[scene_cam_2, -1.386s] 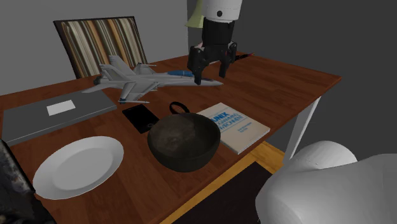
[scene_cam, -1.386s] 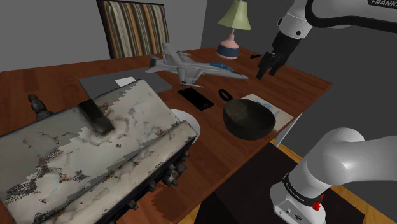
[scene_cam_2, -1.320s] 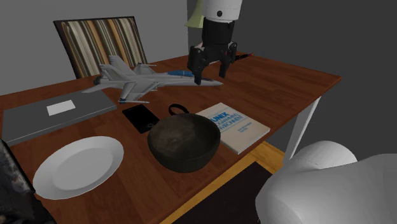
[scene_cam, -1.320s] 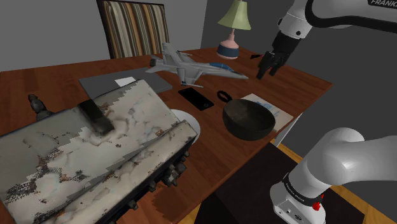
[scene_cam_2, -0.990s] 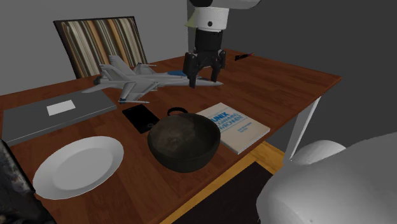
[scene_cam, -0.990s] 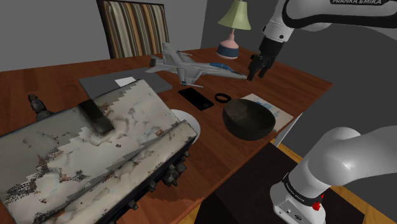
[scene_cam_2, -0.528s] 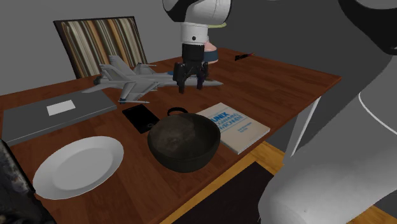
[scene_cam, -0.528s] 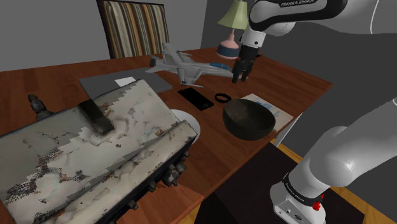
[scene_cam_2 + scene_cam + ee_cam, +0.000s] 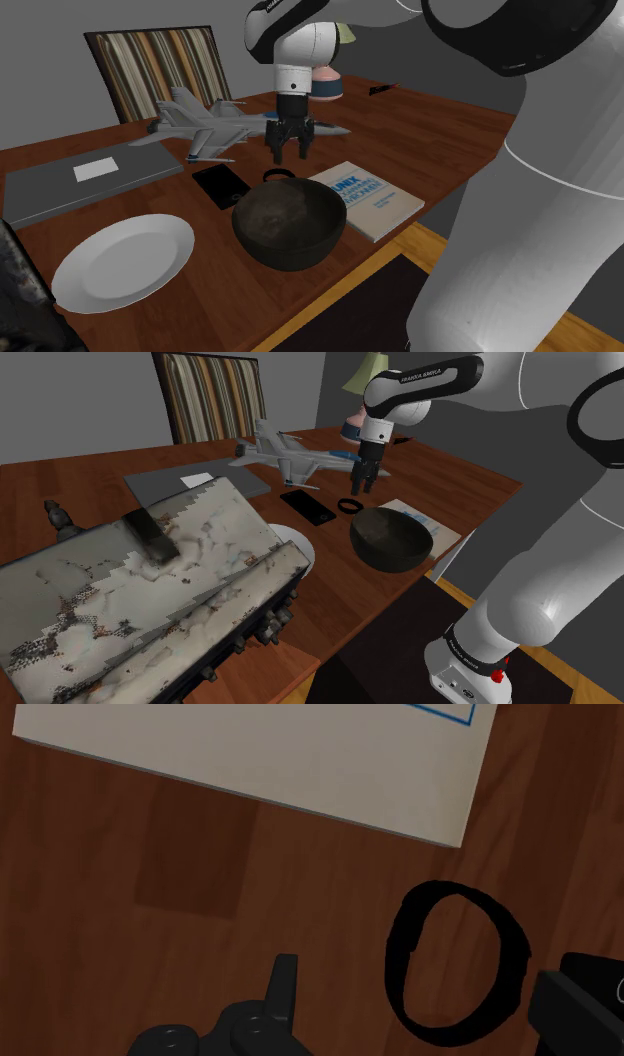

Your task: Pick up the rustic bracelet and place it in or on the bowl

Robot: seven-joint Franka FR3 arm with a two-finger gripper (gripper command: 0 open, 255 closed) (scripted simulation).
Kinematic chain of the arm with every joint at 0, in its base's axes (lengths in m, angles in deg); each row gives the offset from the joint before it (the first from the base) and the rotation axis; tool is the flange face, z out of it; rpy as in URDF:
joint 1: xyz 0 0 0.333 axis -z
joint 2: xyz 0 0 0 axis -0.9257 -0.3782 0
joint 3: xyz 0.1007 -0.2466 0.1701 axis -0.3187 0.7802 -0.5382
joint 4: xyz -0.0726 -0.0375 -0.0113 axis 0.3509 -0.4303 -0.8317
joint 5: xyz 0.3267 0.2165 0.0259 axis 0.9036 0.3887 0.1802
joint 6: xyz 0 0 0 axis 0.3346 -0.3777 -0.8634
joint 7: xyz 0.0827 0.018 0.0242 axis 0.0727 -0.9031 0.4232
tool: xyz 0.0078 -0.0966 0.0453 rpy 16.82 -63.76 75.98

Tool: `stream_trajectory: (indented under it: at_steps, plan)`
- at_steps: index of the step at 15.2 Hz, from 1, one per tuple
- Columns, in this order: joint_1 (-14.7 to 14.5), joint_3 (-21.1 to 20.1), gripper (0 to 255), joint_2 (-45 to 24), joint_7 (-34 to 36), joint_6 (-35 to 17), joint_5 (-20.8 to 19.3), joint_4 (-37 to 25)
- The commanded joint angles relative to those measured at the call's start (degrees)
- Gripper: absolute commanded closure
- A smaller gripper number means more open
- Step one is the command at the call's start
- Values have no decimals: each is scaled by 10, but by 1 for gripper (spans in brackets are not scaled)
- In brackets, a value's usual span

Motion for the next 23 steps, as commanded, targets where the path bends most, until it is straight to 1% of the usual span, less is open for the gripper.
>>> stream_trajectory:
  at_steps: [1,3,11,12,21,23]
  plan:
    - [-1,-2,0,-1,-1,-15,2,15]
    - [-3,-3,0,-1,-1,-35,4,33]
    - [-3,-3,0,-1,-1,-35,4,33]
    - [-3,-3,255,-1,-1,-35,4,33]
    - [-3,-3,255,-2,-1,-35,4,33]
    - [-3,-3,255,4,2,-20,2,23]
